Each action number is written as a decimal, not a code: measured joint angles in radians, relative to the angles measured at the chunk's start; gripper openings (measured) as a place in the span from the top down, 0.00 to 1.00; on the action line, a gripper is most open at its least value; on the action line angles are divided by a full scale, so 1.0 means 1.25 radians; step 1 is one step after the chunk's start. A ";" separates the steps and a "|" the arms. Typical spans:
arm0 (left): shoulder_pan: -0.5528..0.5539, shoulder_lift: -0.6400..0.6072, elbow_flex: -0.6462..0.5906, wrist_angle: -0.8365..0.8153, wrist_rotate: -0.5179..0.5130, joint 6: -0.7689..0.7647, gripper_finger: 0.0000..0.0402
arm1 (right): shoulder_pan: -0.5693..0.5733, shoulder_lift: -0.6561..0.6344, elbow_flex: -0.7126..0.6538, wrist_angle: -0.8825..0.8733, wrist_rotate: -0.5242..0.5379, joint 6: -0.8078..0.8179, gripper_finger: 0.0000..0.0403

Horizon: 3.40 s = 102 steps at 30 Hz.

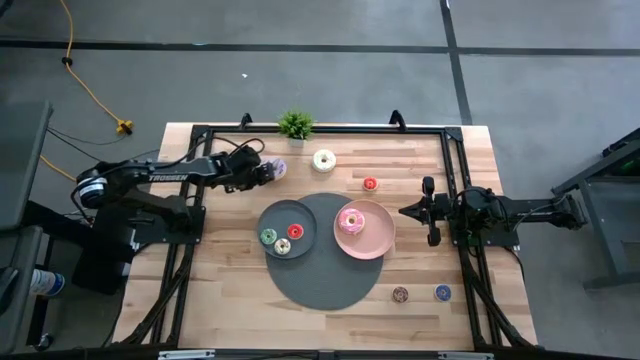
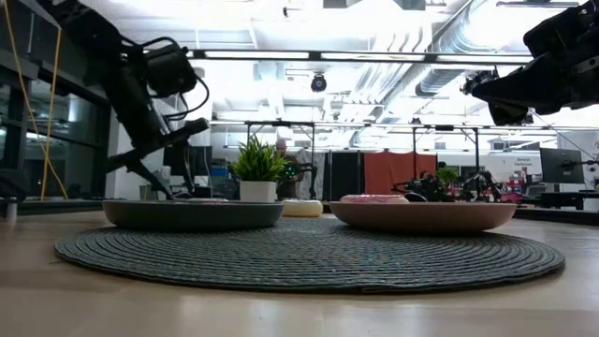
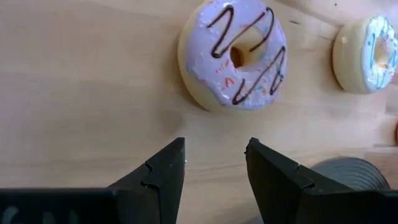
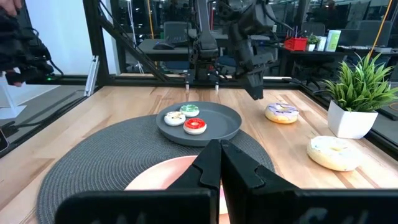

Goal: Pick & Place donuts
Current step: Put the big purple donut on the pink plate

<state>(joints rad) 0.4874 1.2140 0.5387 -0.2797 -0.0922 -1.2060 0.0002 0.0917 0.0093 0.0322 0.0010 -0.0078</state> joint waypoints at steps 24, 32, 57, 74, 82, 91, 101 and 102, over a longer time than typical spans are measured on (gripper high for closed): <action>0.034 0.000 -0.073 0.149 -0.063 -0.068 0.59 | 0.000 0.000 0.000 0.001 0.000 0.000 1.00; 0.034 0.001 -0.073 0.188 -0.087 -0.089 0.57 | 0.000 0.000 0.000 0.001 0.000 0.000 1.00; 0.034 0.005 -0.128 0.231 -0.109 -0.315 0.33 | 0.000 0.000 0.000 0.001 0.000 0.000 1.00; 0.034 0.142 -0.127 0.419 -0.104 -0.338 0.33 | 0.000 0.000 0.000 0.001 -0.001 0.000 1.00; 0.034 0.143 -0.127 0.417 -0.118 -0.338 0.33 | 0.000 0.000 0.000 0.001 -0.001 0.000 1.00; 0.034 0.191 -0.128 0.483 -0.120 -0.334 0.33 | 0.000 0.000 0.000 0.001 -0.001 0.000 1.00; 0.034 0.195 -0.127 0.479 -0.120 -0.335 0.35 | 0.000 0.000 0.000 0.001 -0.001 0.000 1.00; 0.034 0.195 -0.127 0.477 -0.120 -0.335 0.37 | 0.000 0.000 0.000 0.001 -0.001 0.000 1.00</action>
<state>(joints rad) 0.5297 1.4576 0.3794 0.3168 -0.2420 -1.6243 -0.0002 0.0914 0.0097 0.0334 0.0002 -0.0075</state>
